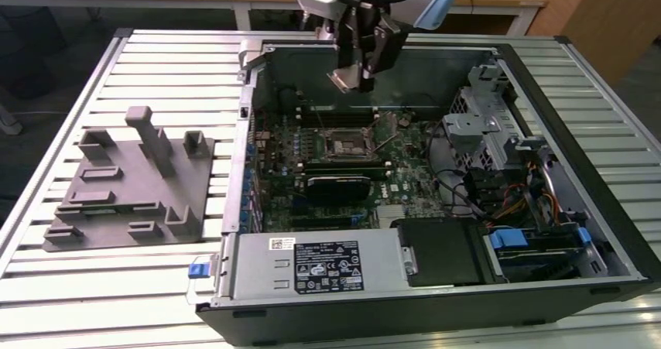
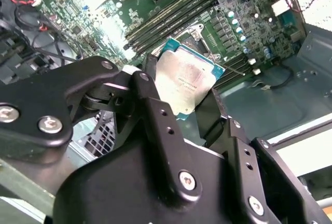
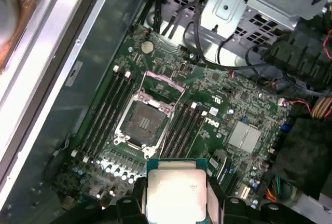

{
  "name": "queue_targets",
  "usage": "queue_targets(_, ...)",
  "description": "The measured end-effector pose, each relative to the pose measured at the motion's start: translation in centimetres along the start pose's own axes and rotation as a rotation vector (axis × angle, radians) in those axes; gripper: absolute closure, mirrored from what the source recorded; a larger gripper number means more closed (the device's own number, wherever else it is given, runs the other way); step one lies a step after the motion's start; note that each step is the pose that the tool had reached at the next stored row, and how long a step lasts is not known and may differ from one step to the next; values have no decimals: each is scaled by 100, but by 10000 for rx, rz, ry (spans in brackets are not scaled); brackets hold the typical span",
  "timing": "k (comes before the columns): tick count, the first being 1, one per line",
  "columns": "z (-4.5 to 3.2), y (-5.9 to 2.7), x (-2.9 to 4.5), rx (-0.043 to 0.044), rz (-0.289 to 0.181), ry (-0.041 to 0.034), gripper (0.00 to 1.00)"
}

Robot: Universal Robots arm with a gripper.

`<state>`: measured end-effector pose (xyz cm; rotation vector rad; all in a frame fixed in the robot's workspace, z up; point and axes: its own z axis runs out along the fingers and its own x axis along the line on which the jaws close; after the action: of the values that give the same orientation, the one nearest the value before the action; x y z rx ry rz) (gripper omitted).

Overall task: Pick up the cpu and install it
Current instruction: 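Place the cpu into insertion slot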

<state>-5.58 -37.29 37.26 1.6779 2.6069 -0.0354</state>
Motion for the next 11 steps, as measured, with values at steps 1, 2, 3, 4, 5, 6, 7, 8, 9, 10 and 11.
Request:
queue_targets(1, 1, 1, 1, 7, 111, -5, 46)
queue_targets(2, 1, 1, 3, 14, 217, -10, 46)
queue_targets(3, 2, 2, 4, 21, 332, -15, 46)
queue_targets(4, 3, 3, 6, 28, 444, -21, 46)
queue_targets(5, 3, 3, 7, 35, 555, -26, 46)
queue_targets(6, 4, 4, 8, 43, 672, -31, 46)
queue_targets(7, 5, 4, 10, 49, 784, -36, 46)
queue_targets(8, 5, 5, 11, 57, 895, -41, 46)
queue_targets(9, 6, 6, 12, 64, 1006, -45, 46)
queue_targets(10, 6, 6, 13, 70, 1115, -49, 46)
queue_targets(11, 7, 7, 15, 77, 1219, -53, 46)
